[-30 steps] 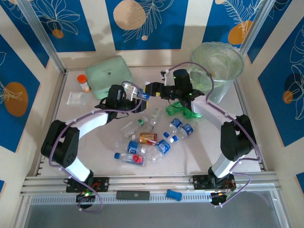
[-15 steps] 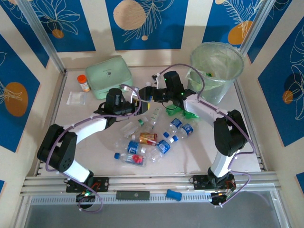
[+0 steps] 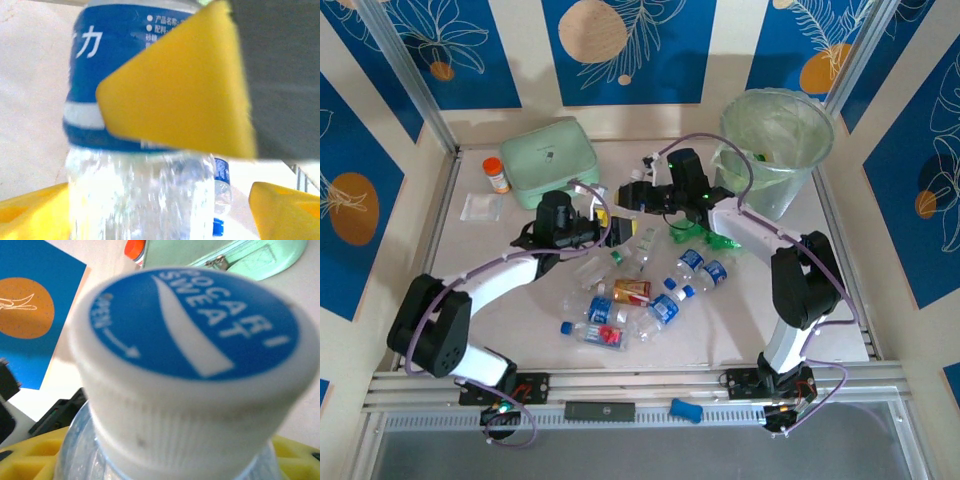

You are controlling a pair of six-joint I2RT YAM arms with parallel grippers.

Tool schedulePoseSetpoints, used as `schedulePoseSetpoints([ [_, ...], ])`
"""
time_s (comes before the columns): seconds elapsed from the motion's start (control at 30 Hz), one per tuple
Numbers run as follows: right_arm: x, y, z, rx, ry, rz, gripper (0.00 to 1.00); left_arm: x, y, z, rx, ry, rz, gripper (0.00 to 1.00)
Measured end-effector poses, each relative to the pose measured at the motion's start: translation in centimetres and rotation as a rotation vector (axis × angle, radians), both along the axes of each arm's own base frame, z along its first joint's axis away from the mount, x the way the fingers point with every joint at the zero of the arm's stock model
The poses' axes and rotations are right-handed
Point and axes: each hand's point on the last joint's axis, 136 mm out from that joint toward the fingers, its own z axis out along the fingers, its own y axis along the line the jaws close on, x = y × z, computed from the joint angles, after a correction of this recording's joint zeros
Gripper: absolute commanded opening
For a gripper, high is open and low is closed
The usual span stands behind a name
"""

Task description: Put the plastic bottles in the bin

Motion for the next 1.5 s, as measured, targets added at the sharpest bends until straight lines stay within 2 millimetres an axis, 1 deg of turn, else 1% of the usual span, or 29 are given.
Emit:
schedulePoseSetpoints([
  [0.13,0.8,-1.9,0.4,-0.023,-0.026,-0.058,0.57,-0.6,0.6,0.8,-0.009,-0.017,0.019,1.0],
  [0.27,1.0,-3.9,1.6,-0.054,-0.07,-0.11,0.57,-0.4,1.8,0.9,0.015,-0.021,0.094,1.0],
  [0.37,0.8,-6.0,3.7,-0.08,-0.129,-0.157,0.57,0.3,3.3,0.4,0.055,-0.005,0.198,1.0],
  [0.47,0.5,-8.3,6.4,-0.098,-0.202,-0.203,0.57,1.1,5.3,-0.7,0.111,0.025,0.319,1.0],
  [0.57,0.4,-11.2,9.1,-0.121,-0.266,-0.262,0.57,1.6,6.7,-1.7,0.15,0.052,0.404,1.0],
  [0.63,0.9,-13.7,11.2,-0.141,-0.311,-0.318,0.57,1.7,7.3,-2.3,0.171,0.064,0.44,1.0],
  [0.8,2.4,-19.5,16.8,-0.18,-0.427,-0.462,0.56,2.2,7.7,-3.5,0.198,0.081,0.469,1.0],
  [0.9,3.0,-23.0,19.4,-0.217,-0.489,-0.554,0.56,2.4,7.6,-4.4,0.211,0.094,0.47,1.0],
  [1.1,3.9,-29.2,23.1,-0.289,-0.571,-0.735,0.55,2.6,7.5,-5.3,0.225,0.108,0.468,1.0],
  [1.2,5.0,-31.6,23.7,-0.329,-0.585,-0.806,0.55,2.6,7.5,-5.2,0.222,0.105,0.468,1.0],
  [1.3,6.7,-33.1,22.8,-0.372,-0.563,-0.847,0.56,2.7,7.5,-5.1,0.219,0.102,0.468,1.0],
  [1.33,7.4,-33.5,22.2,-0.386,-0.549,-0.854,0.56,2.7,7.5,-5.1,0.218,0.102,0.468,1.0],
  [1.4,8.6,-34.1,20.3,-0.414,-0.502,-0.858,0.56,2.7,7.5,-5.1,0.218,0.101,0.469,1.0],
  [1.5,10.2,-34.6,16.7,-0.448,-0.414,-0.846,0.57,2.7,7.5,-5.0,0.217,0.1,0.469,1.0],
])
